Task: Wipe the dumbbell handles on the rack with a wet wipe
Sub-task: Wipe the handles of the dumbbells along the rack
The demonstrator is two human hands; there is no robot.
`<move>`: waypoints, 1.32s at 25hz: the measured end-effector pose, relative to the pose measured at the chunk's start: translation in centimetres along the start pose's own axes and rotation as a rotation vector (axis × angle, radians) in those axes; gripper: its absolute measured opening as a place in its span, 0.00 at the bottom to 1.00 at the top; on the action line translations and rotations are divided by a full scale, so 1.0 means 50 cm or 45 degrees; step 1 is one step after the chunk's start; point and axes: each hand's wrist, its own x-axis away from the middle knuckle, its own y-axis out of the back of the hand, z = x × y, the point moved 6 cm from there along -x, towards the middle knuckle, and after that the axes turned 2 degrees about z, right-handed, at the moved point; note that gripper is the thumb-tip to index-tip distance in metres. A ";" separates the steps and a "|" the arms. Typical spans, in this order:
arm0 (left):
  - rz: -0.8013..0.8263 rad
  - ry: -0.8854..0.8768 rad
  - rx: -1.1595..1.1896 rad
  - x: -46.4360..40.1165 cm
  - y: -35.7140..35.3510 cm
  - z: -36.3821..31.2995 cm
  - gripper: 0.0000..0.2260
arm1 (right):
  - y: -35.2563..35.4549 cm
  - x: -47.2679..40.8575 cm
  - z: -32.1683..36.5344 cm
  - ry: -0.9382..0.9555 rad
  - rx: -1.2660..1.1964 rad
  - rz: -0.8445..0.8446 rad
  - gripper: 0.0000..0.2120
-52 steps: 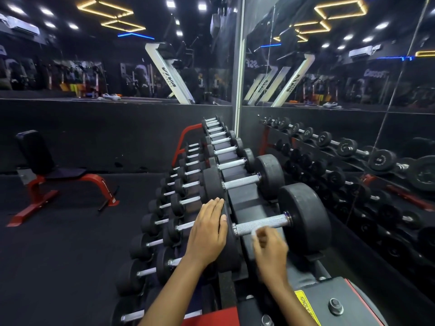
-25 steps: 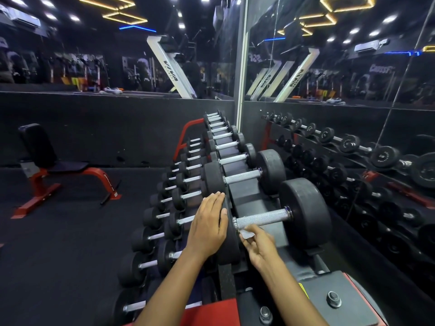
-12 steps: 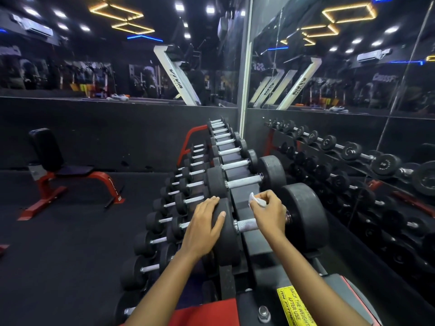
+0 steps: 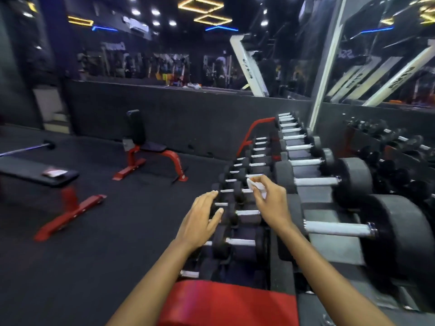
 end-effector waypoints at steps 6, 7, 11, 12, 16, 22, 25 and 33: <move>0.049 0.176 -0.009 0.068 0.009 0.151 0.22 | -0.179 0.019 0.000 -0.041 0.015 0.236 0.04; 0.075 0.193 0.006 0.073 -0.003 0.172 0.22 | -0.202 0.023 -0.012 -0.066 0.036 0.267 0.04; 0.195 0.235 0.124 0.081 -0.074 0.242 0.23 | -0.277 0.050 -0.083 -0.199 0.170 0.394 0.03; 0.235 0.244 0.159 0.082 -0.098 0.264 0.23 | -0.298 0.059 -0.108 -0.247 0.204 0.419 0.03; 0.414 0.224 0.244 0.089 -0.203 0.346 0.23 | -0.375 0.104 -0.214 -0.417 0.384 0.569 0.05; 0.705 0.178 0.255 0.157 -0.368 0.408 0.26 | -0.478 0.207 -0.354 -0.611 0.578 1.014 0.05; 0.813 0.226 0.273 0.185 -0.437 0.427 0.27 | -0.532 0.235 -0.409 -0.663 0.622 1.233 0.07; 1.077 0.062 0.190 0.238 -0.521 0.461 0.34 | -0.599 0.355 -0.461 -0.776 0.673 1.809 0.11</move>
